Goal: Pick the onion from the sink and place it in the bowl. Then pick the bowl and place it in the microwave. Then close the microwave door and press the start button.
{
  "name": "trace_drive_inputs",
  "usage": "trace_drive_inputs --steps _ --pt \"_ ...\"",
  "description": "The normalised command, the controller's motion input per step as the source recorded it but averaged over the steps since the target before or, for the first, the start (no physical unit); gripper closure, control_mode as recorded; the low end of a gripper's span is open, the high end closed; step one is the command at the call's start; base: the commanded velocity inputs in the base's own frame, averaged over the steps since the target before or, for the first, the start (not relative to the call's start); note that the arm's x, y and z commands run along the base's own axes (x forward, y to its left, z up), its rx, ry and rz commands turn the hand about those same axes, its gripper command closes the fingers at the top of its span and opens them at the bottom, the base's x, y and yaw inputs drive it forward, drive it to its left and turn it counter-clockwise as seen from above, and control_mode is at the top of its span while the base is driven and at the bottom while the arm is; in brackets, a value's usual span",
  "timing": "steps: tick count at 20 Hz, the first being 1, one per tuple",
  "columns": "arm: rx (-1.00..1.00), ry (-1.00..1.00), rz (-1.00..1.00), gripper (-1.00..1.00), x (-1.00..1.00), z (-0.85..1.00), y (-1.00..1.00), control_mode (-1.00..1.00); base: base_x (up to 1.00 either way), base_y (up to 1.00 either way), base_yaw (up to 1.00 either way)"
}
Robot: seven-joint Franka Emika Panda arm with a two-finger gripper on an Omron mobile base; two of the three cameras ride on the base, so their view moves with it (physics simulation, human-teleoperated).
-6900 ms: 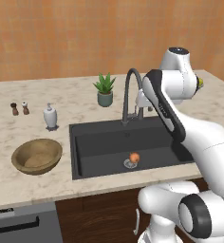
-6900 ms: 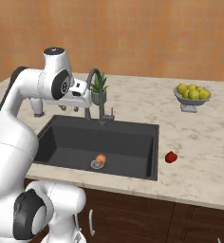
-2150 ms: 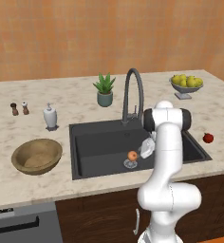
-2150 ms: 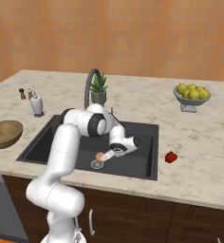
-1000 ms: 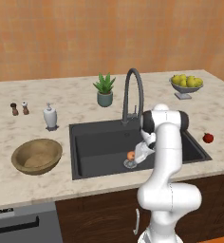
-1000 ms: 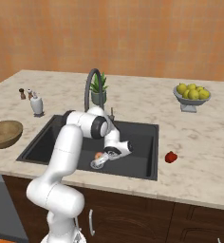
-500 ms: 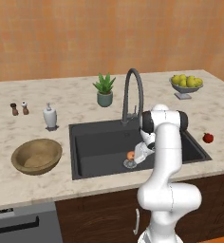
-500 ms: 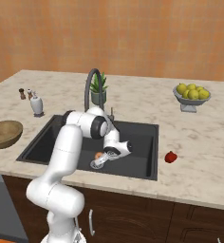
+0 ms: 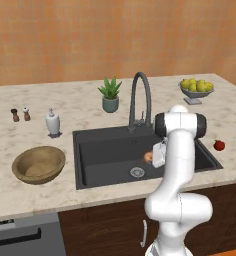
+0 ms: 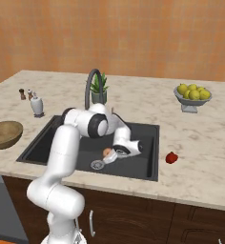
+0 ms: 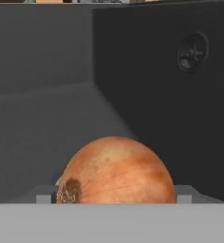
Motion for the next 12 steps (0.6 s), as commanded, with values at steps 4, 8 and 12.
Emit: trace_drive_inputs --steps 4,8,12 --pt "0.0 -0.05 -0.12 1.0 -0.51 0.98 -0.32 -1.0 0.0 0.0 0.0" --pt "0.0 -0.05 -0.13 1.0 -0.71 1.0 -0.27 -1.0 0.0 0.0 0.0" --pt "0.0 -0.04 -0.15 1.0 -0.88 1.0 -0.15 -1.0 0.0 0.0 0.0"
